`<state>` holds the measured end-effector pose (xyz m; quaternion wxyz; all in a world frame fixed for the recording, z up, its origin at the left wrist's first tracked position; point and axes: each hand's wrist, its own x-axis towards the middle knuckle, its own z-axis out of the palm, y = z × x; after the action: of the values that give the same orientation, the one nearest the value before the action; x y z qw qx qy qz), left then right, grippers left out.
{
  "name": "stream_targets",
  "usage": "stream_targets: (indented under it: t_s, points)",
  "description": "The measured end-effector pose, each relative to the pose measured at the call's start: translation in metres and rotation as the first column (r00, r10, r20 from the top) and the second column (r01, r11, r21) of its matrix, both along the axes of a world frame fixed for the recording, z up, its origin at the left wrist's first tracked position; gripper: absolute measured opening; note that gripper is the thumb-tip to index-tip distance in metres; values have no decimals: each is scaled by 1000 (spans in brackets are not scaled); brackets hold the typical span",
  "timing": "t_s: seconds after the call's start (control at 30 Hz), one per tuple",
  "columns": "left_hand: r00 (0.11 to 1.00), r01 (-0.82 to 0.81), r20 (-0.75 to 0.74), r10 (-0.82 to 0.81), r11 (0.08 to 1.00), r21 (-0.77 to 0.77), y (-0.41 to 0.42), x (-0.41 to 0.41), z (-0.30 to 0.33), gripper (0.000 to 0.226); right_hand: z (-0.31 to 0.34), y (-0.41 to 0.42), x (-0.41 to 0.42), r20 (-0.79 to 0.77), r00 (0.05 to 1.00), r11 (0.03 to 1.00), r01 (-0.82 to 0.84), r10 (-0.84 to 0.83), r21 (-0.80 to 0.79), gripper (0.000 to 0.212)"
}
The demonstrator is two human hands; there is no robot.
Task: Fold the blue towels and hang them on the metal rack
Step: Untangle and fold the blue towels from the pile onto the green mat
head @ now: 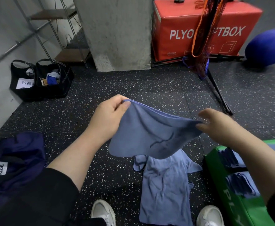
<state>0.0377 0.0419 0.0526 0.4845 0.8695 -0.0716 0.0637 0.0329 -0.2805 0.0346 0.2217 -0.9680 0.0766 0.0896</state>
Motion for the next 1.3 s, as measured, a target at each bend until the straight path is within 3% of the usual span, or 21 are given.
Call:
stream_targets:
  t_s: [0.1,0.27,0.4,0.47,0.6,0.77,0.9,1.03,1.13,1.3]
  points:
    - [992,125,-36,-125,992,0,-21,-5,3,11,4,23,-6,97,983,975,-168,155,143,58]
    - [970,222,-103,-222,975,-6,-44,-8,1,6,13,78,-13,230,906,836,-418,355,355,49]
    - [969,208,-116,-219,973,-102,-42,-8,0,21,13,91,-8,246,899,784,-438,364,440,4]
    - [963,219,-131,-237,966,-136,-36,-7,-1,20,12,92,-6,247,914,766,-406,323,499,17]
    - [944,247,-184,-272,958,-147,-30,-9,-2,12,12,94,-4,231,921,677,-388,313,625,12]
    - [942,236,-214,-258,964,-124,-33,-12,-1,8,14,92,-3,203,880,750,-473,430,461,35]
    - [842,315,-412,-348,938,-149,-28,-12,-11,18,14,86,-4,260,898,781,-439,356,445,25]
    - [782,463,-532,-325,874,146,-20,-14,-29,21,15,72,-2,290,924,796,-365,248,482,27]
    - [852,391,-467,-239,883,262,-20,-15,-28,21,17,65,0,273,936,786,-339,224,517,22]
    - [952,180,-279,-125,966,183,-10,-8,-19,20,15,58,-1,274,946,829,-289,172,479,21]
